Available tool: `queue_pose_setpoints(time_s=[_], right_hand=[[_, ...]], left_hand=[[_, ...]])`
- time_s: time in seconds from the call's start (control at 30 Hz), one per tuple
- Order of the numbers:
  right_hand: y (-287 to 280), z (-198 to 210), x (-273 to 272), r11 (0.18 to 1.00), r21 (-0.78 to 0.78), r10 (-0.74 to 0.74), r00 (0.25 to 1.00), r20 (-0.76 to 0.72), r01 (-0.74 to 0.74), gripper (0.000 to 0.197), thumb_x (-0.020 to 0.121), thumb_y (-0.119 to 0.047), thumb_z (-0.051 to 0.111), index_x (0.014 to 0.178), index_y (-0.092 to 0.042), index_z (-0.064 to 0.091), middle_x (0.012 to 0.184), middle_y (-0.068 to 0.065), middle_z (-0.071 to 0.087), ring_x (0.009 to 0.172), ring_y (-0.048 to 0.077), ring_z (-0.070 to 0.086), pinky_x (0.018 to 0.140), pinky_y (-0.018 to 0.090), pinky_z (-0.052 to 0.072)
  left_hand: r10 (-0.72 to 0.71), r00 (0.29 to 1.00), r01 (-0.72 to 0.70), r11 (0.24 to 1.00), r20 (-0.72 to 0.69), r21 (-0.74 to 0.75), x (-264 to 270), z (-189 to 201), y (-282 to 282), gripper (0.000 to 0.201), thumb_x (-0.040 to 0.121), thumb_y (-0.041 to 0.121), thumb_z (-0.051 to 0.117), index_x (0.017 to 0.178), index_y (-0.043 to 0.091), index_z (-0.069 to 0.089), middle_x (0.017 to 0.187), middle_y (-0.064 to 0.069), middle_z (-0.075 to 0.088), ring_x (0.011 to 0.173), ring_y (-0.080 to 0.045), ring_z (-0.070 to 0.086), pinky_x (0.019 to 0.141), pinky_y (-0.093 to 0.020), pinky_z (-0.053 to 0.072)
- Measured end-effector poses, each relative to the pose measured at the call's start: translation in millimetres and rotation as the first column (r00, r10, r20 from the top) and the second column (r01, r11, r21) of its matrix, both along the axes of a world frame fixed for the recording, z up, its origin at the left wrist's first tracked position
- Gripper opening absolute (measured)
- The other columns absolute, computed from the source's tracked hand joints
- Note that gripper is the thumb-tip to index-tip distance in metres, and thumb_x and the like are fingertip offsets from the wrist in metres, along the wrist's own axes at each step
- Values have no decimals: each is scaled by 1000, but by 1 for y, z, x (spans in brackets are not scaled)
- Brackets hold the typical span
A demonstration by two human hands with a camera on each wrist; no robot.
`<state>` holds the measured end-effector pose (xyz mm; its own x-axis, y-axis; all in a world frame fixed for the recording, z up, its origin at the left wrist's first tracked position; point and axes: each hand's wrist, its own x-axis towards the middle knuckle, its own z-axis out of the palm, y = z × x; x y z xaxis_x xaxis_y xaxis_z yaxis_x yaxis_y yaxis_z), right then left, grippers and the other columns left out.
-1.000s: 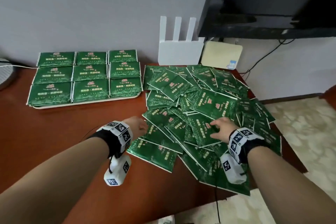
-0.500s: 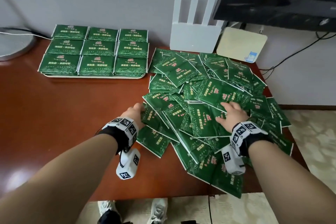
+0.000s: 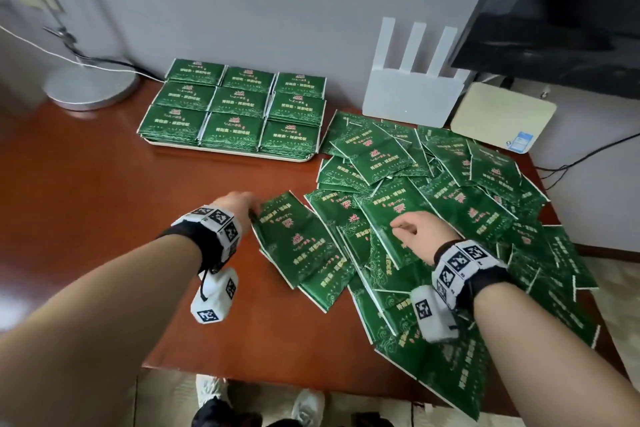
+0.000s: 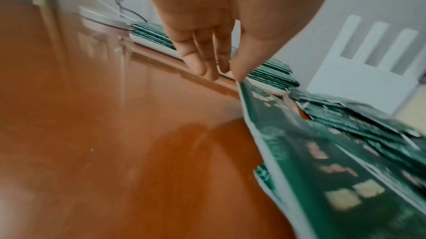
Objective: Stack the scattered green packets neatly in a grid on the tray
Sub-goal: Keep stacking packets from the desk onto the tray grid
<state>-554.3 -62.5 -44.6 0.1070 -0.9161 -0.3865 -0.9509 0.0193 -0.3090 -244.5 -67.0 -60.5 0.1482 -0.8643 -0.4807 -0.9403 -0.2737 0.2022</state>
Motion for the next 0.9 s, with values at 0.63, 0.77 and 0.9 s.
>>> queue_pose_setpoints(time_s=[0.63, 0.77, 0.9], right_hand=[[-18, 4, -18, 918, 87, -395, 875, 279, 387, 64, 87, 0, 57, 142, -16, 28, 125, 19, 51, 81, 22, 59, 84, 37, 52], [-15, 9, -12, 926, 84, -360, 796, 486, 367, 75, 85, 5, 57, 140, -34, 25, 127, 11, 47, 92, 20, 62, 92, 43, 50], [-10, 11, 4, 958, 0, -254, 849, 463, 287, 55, 86, -4, 59, 133, -27, 43, 120, 0, 54, 102, 21, 59, 92, 39, 49]], left_hand=[[329, 931, -337, 941, -159, -25, -33, -27, 10, 76, 80, 8, 65, 141, 17, 21, 137, -21, 31, 119, -38, 44, 98, -40, 39], [354, 897, -372, 928, -265, -21, -23, -22, 10, 74, 84, 5, 61, 143, 16, 18, 121, -16, 52, 105, -31, 56, 90, -36, 46], [403, 772, -474, 880, -491, -22, -2, 0, 16, 75, 78, 5, 69, 140, 22, 29, 119, -11, 58, 100, -25, 61, 88, -35, 52]])
